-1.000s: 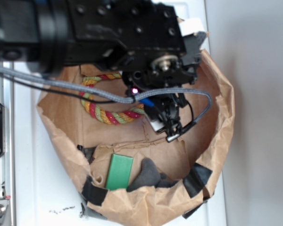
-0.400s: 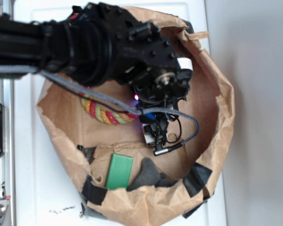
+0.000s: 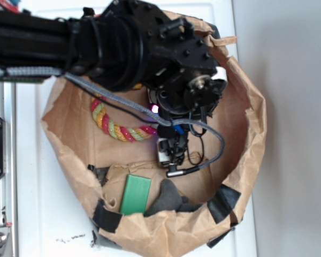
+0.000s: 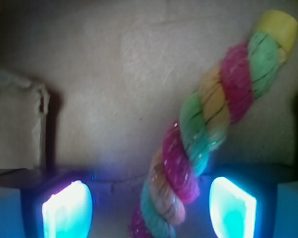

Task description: Grab the multicolored rope.

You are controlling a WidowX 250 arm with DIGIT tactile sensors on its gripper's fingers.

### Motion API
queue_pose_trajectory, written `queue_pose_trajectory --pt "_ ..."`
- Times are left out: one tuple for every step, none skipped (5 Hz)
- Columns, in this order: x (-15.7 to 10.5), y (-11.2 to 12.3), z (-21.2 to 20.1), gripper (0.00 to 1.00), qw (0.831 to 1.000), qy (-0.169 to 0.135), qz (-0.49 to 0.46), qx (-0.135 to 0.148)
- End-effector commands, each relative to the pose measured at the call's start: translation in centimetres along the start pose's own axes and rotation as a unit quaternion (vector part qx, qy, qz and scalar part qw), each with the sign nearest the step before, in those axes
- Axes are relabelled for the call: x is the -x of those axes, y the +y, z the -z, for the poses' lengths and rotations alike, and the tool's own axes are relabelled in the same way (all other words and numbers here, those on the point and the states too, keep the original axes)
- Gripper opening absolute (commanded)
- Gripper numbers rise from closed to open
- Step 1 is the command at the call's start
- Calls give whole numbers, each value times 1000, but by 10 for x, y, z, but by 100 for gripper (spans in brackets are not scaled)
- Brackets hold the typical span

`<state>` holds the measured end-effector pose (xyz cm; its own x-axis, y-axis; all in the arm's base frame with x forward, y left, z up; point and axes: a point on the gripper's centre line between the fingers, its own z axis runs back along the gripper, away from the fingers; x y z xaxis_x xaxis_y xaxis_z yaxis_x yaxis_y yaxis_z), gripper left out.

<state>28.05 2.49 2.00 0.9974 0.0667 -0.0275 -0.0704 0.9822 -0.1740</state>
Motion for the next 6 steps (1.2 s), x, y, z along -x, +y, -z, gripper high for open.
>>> queue_pose_trajectory --pt "8 13 -6 0 1000 -19 2 4" --pt "6 14 -6 0 1000 -19 -4 4" --pt "8 14 -8 0 1000 -22 -7 4" --pt "8 14 -10 0 1000 -28 -14 4" --pt "21 4 -45 0 999 -32 -27 24" --pt "33 -9 -94 0 997 -19 -54 50"
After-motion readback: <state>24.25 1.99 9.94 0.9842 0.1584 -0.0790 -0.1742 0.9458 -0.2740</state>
